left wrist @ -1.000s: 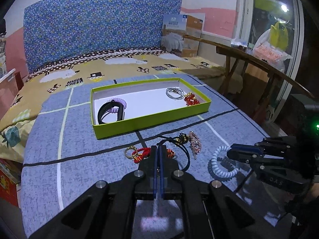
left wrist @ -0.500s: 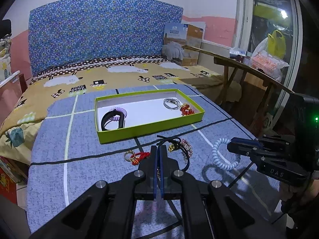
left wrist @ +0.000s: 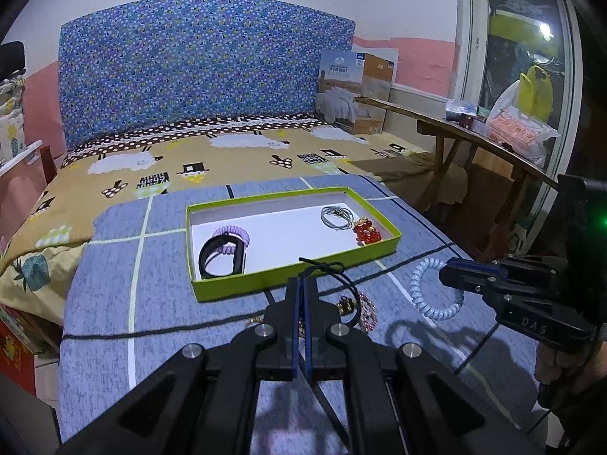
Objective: Organize jewelry
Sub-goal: 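Carry the black cord and pale blue coil with both tools into the green box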
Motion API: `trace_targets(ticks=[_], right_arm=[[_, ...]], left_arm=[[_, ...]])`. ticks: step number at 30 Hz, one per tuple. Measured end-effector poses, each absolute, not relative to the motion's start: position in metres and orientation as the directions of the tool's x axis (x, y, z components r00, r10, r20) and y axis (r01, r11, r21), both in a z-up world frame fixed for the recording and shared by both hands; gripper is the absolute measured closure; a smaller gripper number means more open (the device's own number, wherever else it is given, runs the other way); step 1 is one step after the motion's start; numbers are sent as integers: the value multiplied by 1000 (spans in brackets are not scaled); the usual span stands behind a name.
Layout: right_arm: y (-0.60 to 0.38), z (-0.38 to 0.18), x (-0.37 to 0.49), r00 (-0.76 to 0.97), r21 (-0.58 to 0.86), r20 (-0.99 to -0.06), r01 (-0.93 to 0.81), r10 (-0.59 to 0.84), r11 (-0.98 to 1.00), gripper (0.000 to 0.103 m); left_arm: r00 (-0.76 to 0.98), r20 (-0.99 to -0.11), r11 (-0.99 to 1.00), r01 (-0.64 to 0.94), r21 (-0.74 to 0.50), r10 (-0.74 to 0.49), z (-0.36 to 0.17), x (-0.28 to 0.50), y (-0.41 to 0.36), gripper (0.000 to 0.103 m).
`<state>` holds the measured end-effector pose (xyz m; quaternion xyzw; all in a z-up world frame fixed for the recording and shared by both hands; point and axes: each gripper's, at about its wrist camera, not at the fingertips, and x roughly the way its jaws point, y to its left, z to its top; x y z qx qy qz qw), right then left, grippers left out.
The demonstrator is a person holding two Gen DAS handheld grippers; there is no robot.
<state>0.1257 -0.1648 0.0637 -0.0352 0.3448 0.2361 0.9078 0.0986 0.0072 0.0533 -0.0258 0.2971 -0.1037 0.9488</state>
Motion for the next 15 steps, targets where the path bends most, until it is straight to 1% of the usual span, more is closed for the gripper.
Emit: trace_targets(ticks=[15], right_arm=[[-149,73,187,659,86,-637,-454,399,887,93]], left_arm=[[806,-560,981,176,-86,-194,56,159,12,101]])
